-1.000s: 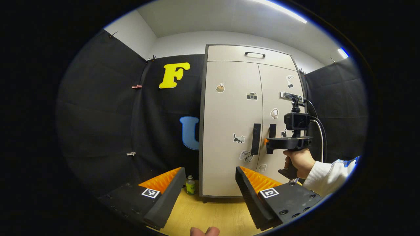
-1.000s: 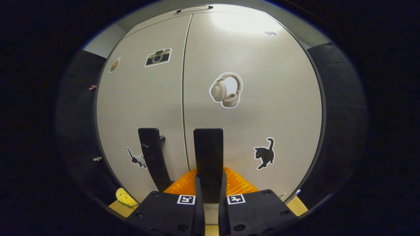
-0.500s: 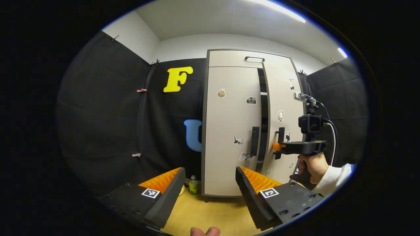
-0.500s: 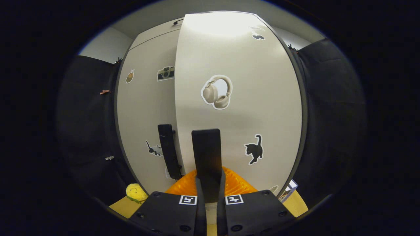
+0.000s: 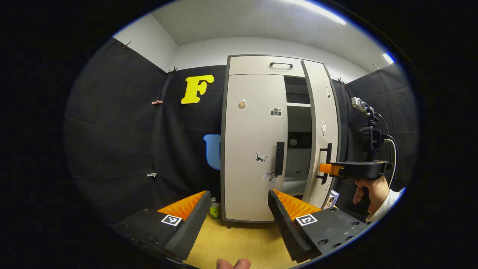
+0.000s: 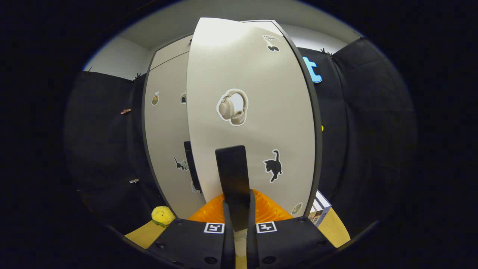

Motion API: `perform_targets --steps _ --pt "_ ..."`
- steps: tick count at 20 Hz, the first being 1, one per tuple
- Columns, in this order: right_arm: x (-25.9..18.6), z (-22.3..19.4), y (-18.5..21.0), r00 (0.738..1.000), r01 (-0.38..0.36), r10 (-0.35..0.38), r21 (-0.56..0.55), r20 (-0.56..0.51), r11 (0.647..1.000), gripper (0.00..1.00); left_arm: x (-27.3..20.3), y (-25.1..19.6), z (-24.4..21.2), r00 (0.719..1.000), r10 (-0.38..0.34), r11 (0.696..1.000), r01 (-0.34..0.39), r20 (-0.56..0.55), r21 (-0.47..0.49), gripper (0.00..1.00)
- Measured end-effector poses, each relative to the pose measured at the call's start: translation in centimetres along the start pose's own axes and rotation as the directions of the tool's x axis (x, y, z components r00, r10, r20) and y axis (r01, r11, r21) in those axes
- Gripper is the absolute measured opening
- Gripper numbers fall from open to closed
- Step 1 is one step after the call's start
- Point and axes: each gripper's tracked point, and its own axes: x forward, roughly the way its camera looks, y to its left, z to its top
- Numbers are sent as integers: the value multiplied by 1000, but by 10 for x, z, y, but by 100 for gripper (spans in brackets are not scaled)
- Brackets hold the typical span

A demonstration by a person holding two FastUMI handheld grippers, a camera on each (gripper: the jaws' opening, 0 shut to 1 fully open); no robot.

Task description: Open the right door of the double-door shoe cabinet with the right hand, and open the left door with the left hand.

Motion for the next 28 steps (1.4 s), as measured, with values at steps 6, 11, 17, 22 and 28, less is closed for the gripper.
perform_targets --steps 6,11,17,22,28 --pt "-19 1 -20 1000 13 -13 -27 -13 1000 16 15 -31 -2 999 -41 999 41 -8 4 95" --pt "-30 3 -40 998 61 -61 -39 -13 997 15 28 -65 -3 995 -96 995 96 -9 12 95" --pt "-35 5 -56 997 76 -77 -47 -20 996 14 38 -101 -6 989 -150 988 150 -22 21 95" --pt "-39 5 -65 995 93 -94 -25 -28 995 14 44 -119 -3 984 -174 984 175 -21 24 95" --pt "-43 8 -84 990 135 -136 -31 -30 990 14 52 -137 2 981 -192 981 193 -14 22 95"
